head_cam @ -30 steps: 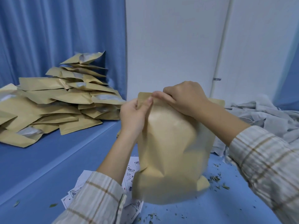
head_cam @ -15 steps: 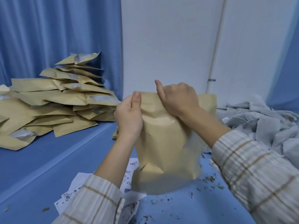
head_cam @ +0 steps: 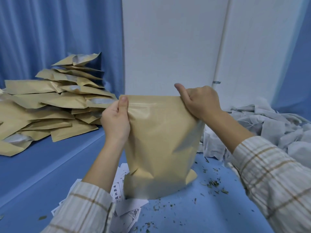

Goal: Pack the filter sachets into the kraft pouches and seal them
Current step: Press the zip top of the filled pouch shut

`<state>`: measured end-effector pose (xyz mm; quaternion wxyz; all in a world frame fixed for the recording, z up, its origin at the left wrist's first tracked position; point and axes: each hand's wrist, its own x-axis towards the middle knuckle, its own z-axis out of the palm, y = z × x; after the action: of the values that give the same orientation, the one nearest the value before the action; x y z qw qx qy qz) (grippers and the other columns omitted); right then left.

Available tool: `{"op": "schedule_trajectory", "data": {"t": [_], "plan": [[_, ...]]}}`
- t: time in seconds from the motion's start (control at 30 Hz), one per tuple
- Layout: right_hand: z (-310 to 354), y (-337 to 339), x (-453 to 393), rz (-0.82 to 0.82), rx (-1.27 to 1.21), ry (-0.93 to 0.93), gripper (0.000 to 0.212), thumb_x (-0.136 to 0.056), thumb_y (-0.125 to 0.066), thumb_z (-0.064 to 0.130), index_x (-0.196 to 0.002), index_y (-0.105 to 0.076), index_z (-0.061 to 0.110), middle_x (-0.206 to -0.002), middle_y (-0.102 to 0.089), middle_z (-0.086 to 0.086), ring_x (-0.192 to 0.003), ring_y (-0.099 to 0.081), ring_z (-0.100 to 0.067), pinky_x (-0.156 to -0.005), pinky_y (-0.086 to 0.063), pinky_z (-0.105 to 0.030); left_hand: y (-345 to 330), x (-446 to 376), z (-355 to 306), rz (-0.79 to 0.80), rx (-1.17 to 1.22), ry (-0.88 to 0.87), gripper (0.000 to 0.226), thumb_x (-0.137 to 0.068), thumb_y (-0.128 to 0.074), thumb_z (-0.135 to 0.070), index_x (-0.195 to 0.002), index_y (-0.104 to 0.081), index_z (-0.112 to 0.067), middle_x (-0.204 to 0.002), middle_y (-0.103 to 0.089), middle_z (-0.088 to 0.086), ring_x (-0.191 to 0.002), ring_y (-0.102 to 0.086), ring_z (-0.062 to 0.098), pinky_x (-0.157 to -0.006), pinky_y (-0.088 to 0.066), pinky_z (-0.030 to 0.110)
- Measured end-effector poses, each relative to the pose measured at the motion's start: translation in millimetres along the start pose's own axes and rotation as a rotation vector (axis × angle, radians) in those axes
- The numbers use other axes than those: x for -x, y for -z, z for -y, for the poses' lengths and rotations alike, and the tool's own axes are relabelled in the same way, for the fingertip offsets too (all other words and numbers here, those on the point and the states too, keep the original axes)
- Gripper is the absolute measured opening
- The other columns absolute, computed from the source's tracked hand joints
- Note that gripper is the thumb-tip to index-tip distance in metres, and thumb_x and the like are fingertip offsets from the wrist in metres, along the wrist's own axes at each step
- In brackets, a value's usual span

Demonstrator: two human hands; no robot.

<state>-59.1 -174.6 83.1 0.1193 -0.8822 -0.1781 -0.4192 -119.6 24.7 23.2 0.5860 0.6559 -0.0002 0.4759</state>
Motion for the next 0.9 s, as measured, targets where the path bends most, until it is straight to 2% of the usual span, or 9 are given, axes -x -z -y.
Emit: {"op": "schedule_trajectory", "data": {"t": [0.17, 0.23, 0.33, 0.5, 0.6, 0.67, 0.73, 0.83, 0.9], "plan": [[-5.6, -2.5, 2.6, -0.069, -0.128, -0.122, 0.065, -0.1, -0.029, 0.041, -0.043, -0.023, 0.013, -0.041, -0.029, -0.003, -0.057, -0.038, -0.028, -0.059, -0.026, -0.031, 0.8, -0.8, 1.3, 0.096, 0.117, 0.104, 0.051, -0.089, -0.058, -0.047, -0.052, -0.031, -0.024, -0.049, -0.029, -0.016, -0.05, -0.027, 0.003, -0.048, -0.024, 0.019], [-6.9, -5.2, 4.7, -0.108, -0.174, -0.163, 0.063, -0.099, -0.033, 0.043, -0.044, -0.019, 0.016, -0.041, -0.026, -0.002, -0.052, -0.034, -0.025, -0.059, -0.025, -0.032, 0.4, 0.0, 1.3, 0.171, 0.165, 0.169, 0.049, -0.075, -0.068, -0.051, -0.048, -0.038, -0.024, -0.048, -0.037, -0.017, -0.047, -0.034, 0.003, -0.046, -0.029, 0.015], [-13.1, -9.9, 8.5, -0.184, -0.418, -0.246, 0.06, -0.093, -0.046, 0.05, -0.048, -0.02, 0.02, -0.042, -0.024, 0.001, -0.044, -0.031, -0.014, -0.055, -0.024, -0.027, -3.7, -2.7, 3.4, 0.155, 0.249, 0.189, 0.023, -0.08, -0.074, -0.03, -0.062, -0.062, -0.023, -0.062, -0.059, -0.009, -0.063, -0.053, 0.009, -0.064, -0.044, 0.023], [-16.8, -18.0, 13.3, -0.224, -0.603, -0.365, 0.062, -0.077, -0.064, 0.057, -0.047, -0.027, 0.016, -0.044, -0.029, 0.006, -0.043, -0.036, -0.002, -0.055, -0.032, -0.011, -16.0, 1.2, 3.1, 0.091, 0.337, 0.183, 0.013, -0.082, -0.073, -0.017, -0.076, -0.063, -0.012, -0.066, -0.065, -0.009, -0.065, -0.057, 0.008, -0.066, -0.048, 0.019], [-18.8, -17.7, 9.0, -0.241, -0.642, -0.39, 0.05, -0.075, -0.064, 0.06, -0.054, -0.041, 0.021, -0.048, -0.04, 0.009, -0.048, -0.043, 0.004, -0.057, -0.033, -0.007, -18.9, 0.2, 5.5, 0.09, 0.4, 0.212, 0.018, -0.082, -0.073, -0.019, -0.088, -0.059, -0.009, -0.081, -0.056, 0.006, -0.078, -0.05, 0.016, -0.076, -0.042, 0.032], [-24.6, -19.3, 13.2, -0.133, -0.843, -0.451, 0.039, -0.07, -0.065, 0.063, -0.083, -0.057, 0.027, -0.07, -0.056, 0.017, -0.063, -0.05, 0.014, -0.063, -0.035, -0.005, -18.4, -2.2, 8.8, 0.098, 0.424, 0.245, 0.02, -0.083, -0.072, -0.022, -0.092, -0.056, -0.013, -0.088, -0.052, 0.007, -0.082, -0.048, 0.018, -0.079, -0.04, 0.035], [-36.3, -24.6, 28.0, 0.151, -1.087, -0.462, 0.06, -0.06, -0.071, 0.061, -0.106, -0.061, 0.023, -0.096, -0.067, 0.012, -0.086, -0.062, 0.004, -0.071, -0.045, -0.011, -15.1, -5.9, 10.9, 0.055, 0.461, 0.295, 0.018, -0.085, -0.07, -0.023, -0.086, -0.057, -0.01, -0.086, -0.058, 0.004, -0.083, -0.054, 0.016, -0.082, -0.044, 0.032], [-55.0, -41.9, 60.6, 0.591, -1.274, -0.396, 0.05, -0.055, -0.083, 0.044, -0.1, -0.07, 0.026, -0.106, -0.071, 0.0, -0.094, -0.069, -0.015, -0.074, -0.055, -0.022, -11.2, -11.2, 11.2, -0.022, 0.599, 0.406, 0.004, -0.089, -0.066, -0.02, -0.085, -0.066, -0.018, -0.084, -0.07, -0.004, -0.082, -0.065, 0.012, -0.078, -0.054, 0.03], [-60.2, -53.9, 75.8, 0.634, -1.335, -0.401, 0.047, -0.056, -0.085, 0.038, -0.099, -0.071, 0.028, -0.107, -0.071, -0.003, -0.096, -0.068, -0.018, -0.076, -0.056, -0.026, -11.0, -11.5, 13.6, -0.044, 0.622, 0.435, 0.003, -0.088, -0.067, -0.02, -0.085, -0.066, -0.019, -0.082, -0.071, -0.006, -0.078, -0.067, 0.01, -0.073, -0.057, 0.028]]}}
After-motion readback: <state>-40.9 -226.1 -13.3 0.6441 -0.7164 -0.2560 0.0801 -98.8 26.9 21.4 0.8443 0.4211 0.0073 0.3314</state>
